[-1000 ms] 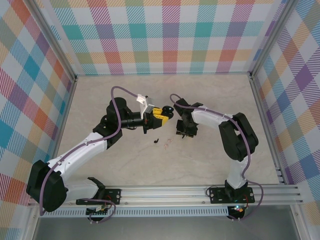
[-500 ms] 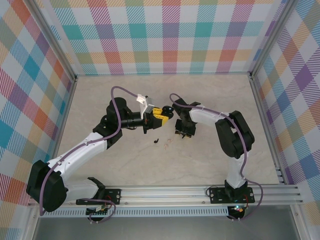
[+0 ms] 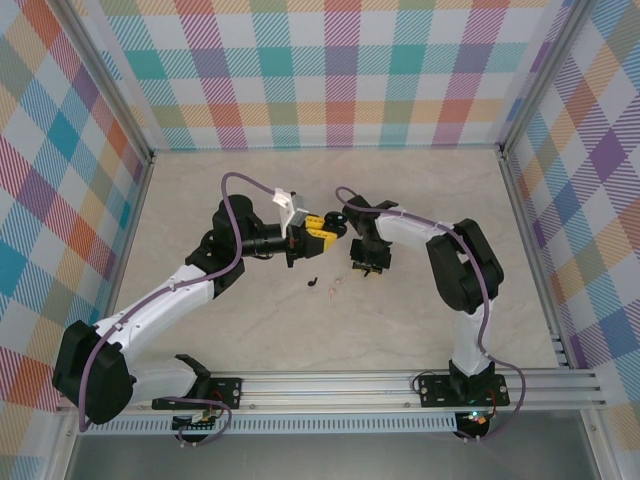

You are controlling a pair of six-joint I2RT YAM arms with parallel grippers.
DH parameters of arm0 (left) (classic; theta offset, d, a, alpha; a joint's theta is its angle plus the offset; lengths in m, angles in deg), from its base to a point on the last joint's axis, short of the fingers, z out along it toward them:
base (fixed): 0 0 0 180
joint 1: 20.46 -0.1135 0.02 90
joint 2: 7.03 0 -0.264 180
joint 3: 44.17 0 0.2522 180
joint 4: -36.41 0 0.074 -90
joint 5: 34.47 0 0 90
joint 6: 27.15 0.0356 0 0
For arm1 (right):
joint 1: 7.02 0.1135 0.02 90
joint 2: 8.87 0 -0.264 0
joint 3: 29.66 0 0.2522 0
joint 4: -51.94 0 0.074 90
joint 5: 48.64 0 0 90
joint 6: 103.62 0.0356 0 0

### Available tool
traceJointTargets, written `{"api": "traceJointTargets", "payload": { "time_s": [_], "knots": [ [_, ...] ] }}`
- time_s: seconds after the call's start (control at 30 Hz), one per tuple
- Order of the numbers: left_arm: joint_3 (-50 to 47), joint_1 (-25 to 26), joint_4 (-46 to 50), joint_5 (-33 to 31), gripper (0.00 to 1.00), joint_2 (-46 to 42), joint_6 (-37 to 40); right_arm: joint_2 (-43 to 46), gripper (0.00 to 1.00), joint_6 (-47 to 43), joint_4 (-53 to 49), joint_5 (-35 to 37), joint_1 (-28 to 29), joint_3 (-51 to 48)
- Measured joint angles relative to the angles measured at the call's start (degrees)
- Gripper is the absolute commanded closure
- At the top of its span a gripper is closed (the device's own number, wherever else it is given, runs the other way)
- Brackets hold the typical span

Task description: Insert wireless bluetooth earbuds into charging case

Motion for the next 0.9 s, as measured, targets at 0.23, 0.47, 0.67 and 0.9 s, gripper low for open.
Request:
{"api": "traceJointTargets", "payload": {
  "time_s": [0.23,0.47,0.67,0.9],
  "knots": [
    [0.0,0.0,0.0,0.0,0.85,-0.02,0.0,-0.46,0.75,-6.91,-1.2,0.26,0.0,0.76],
    [0.0,0.0,0.0,0.0,0.85,-0.02,0.0,-0.46,0.76,-15.74,-1.18,0.31,0.28,0.76],
    [0.0,0.0,0.0,0.0,0.86,-0.02,-0.02,-0.46,0.63,-18.93,-1.2,0.17,0.46,0.76],
    [0.0,0.0,0.0,0.0,0.85,-0.02,-0.02,-0.46,0.59,-14.03,-0.87,-0.5,0.81,1.07]
  ]
}}
